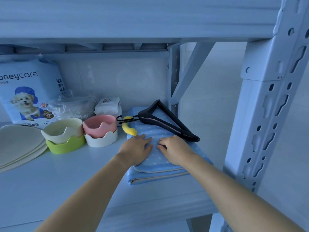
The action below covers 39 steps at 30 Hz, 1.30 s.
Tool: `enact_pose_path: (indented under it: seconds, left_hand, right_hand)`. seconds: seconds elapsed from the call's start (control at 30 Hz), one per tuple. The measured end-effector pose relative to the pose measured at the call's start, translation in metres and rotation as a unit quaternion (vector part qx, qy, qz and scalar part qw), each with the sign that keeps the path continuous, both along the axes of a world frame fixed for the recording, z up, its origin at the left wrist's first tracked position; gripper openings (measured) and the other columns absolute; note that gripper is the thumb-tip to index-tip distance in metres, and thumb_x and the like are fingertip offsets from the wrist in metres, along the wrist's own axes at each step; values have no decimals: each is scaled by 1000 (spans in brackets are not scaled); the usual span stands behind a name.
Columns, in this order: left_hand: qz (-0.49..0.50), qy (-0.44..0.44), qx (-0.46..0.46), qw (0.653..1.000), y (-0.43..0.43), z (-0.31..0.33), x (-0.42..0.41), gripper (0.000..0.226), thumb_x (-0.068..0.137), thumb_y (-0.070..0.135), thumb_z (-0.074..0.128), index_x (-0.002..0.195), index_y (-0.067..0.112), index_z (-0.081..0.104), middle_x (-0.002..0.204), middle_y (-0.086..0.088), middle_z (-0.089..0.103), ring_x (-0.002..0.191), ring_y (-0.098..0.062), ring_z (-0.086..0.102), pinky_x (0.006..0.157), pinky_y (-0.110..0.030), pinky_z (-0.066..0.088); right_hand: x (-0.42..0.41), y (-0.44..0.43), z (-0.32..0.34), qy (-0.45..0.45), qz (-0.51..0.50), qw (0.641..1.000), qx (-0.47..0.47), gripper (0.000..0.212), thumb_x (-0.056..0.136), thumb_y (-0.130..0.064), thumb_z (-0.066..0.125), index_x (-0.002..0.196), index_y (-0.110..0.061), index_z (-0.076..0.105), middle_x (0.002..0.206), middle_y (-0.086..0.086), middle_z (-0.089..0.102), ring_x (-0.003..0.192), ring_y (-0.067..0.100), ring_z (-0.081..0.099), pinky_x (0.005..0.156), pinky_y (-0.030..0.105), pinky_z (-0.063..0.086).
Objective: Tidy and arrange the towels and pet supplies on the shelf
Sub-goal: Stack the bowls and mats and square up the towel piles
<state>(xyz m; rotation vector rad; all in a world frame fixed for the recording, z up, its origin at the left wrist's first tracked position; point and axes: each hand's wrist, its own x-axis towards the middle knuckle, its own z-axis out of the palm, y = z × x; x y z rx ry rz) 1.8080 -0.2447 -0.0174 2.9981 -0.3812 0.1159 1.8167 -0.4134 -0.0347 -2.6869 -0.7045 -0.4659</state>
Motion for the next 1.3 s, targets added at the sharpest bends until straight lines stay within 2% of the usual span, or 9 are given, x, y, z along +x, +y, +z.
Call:
enact_pose_path:
  seconds: [0.37, 0.5, 0.67, 0.77, 0.83, 0.9, 1.03, 1.17, 1.3]
  left_hand:
    - [-11, 0, -15, 1000, 8, 1, 22, 47, 99, 43, 28, 145, 33, 28, 155, 4, 19, 142, -15, 18, 112, -30, 20]
    - [-18, -10, -20, 1000, 10, 2, 28, 46, 99, 42, 28, 144, 33, 29, 155, 5, 21, 141, -16, 20, 111, -29, 22]
    - [-25, -13, -24, 999, 12, 2, 34, 46, 99, 44, 29, 144, 33, 31, 154, 6, 22, 141, -15, 21, 110, -30, 22]
    - [-22, -24, -27, 999, 14, 4, 37, 45, 97, 45, 33, 140, 33, 37, 149, 8, 32, 136, -16, 31, 108, -34, 32]
    - [-34, -56, -20, 998, 13, 7, 40, 41, 94, 43, 39, 133, 33, 46, 137, 9, 45, 128, -15, 41, 99, -38, 42]
    - [-48, -91, -43, 994, 12, 9, 43, 38, 90, 38, 46, 127, 33, 50, 130, 12, 50, 123, -12, 45, 91, -34, 46]
    - [-69, -129, -84, 986, 9, 14, 53, 39, 88, 33, 52, 127, 33, 51, 132, 13, 48, 122, -10, 45, 89, -31, 46]
    - [-98, -146, -80, 981, 9, 20, 71, 46, 87, 30, 56, 132, 30, 46, 137, 11, 44, 125, -10, 42, 93, -30, 45]
    - [-122, -139, -60, 981, 4, 28, 90, 49, 90, 29, 56, 136, 29, 40, 141, 13, 36, 130, -9, 35, 92, -23, 38]
  right_hand:
    - [19, 6, 3, 7, -10, 1000, 4, 35, 96, -30, 44, 76, -7, 60, 74, 7, 62, 70, 22, 54, 68, 38, 47]
    - [20, 9, 6, -11, -1, 1000, -6, 32, 97, -24, 41, 80, -5, 61, 81, 5, 64, 76, 22, 57, 70, 37, 47]
    - [17, 14, 14, -57, -2, 997, -43, 24, 97, -15, 40, 73, -11, 42, 82, 1, 49, 73, 21, 49, 61, 28, 31]
    - [20, 16, 17, -84, -11, 994, -71, 15, 95, -13, 44, 81, -11, 48, 101, 4, 57, 96, 19, 54, 64, 24, 33]
    - [24, 16, 20, -88, -29, 992, -81, 8, 93, -11, 49, 93, -7, 56, 110, 3, 57, 106, 17, 53, 65, 24, 36]
    - [30, 16, 22, -93, -49, 992, -76, 12, 91, -9, 52, 101, -8, 58, 109, 1, 56, 104, 19, 55, 63, 25, 42]
    - [38, 12, 28, -74, -75, 993, -59, 27, 89, -6, 53, 116, -8, 58, 115, 2, 57, 104, 23, 56, 75, 36, 53]
    - [44, 9, 30, -69, -97, 991, -61, 26, 88, -5, 52, 114, -8, 54, 109, 4, 57, 91, 23, 57, 59, 29, 41]
    - [46, 11, 31, -50, -131, 987, -77, 26, 89, -7, 55, 114, -6, 48, 103, 10, 59, 86, 24, 58, 58, 29, 36]
